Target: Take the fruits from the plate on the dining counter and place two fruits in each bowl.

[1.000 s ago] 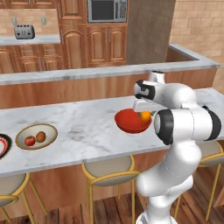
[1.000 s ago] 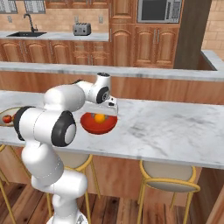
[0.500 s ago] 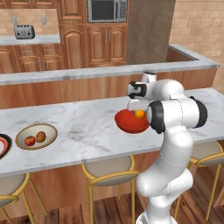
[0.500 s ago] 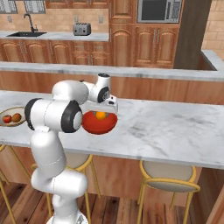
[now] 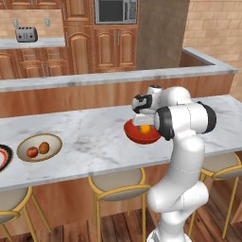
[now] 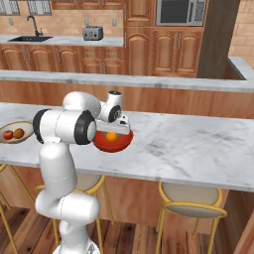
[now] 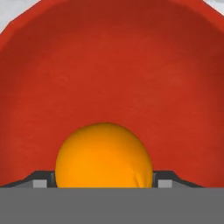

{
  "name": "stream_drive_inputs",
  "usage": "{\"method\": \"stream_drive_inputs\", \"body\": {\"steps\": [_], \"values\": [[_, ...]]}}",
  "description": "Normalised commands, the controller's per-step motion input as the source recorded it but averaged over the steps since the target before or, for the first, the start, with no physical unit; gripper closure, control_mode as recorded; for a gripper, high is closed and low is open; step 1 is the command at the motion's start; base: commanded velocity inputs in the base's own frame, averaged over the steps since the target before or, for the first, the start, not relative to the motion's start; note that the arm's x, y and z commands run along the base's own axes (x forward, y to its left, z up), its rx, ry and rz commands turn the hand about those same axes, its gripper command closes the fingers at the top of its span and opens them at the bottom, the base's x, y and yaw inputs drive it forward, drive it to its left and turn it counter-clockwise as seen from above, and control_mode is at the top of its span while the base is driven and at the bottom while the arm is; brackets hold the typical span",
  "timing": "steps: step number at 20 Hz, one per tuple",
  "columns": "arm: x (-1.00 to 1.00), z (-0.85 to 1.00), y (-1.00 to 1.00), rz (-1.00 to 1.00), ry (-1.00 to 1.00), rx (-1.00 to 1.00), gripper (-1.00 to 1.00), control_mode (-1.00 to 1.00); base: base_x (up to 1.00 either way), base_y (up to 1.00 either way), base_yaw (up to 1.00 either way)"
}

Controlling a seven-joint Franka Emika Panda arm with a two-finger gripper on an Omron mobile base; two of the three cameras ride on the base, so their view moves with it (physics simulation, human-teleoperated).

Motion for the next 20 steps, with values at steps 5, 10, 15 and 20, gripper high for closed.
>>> {"method": "stream_drive_inputs", "body": {"steps": [5, 10, 15, 20], "values": [[0.0, -0.28, 0.0, 0.0, 0.0, 0.0, 1.0, -1.0, 0.0, 0.0, 0.0], [0.0, -0.1, 0.0, 0.0, 0.0, 0.0, -1.0, -1.0, 0.0, 0.0, 0.0], [0.0, 0.0, 0.0, 0.0, 0.0, 0.0, -1.0, -1.0, 0.0, 0.0, 0.0], [-0.06, 0.17, 0.0, 0.0, 0.0, 0.0, -1.0, -1.0, 0.0, 0.0, 0.0]]}}
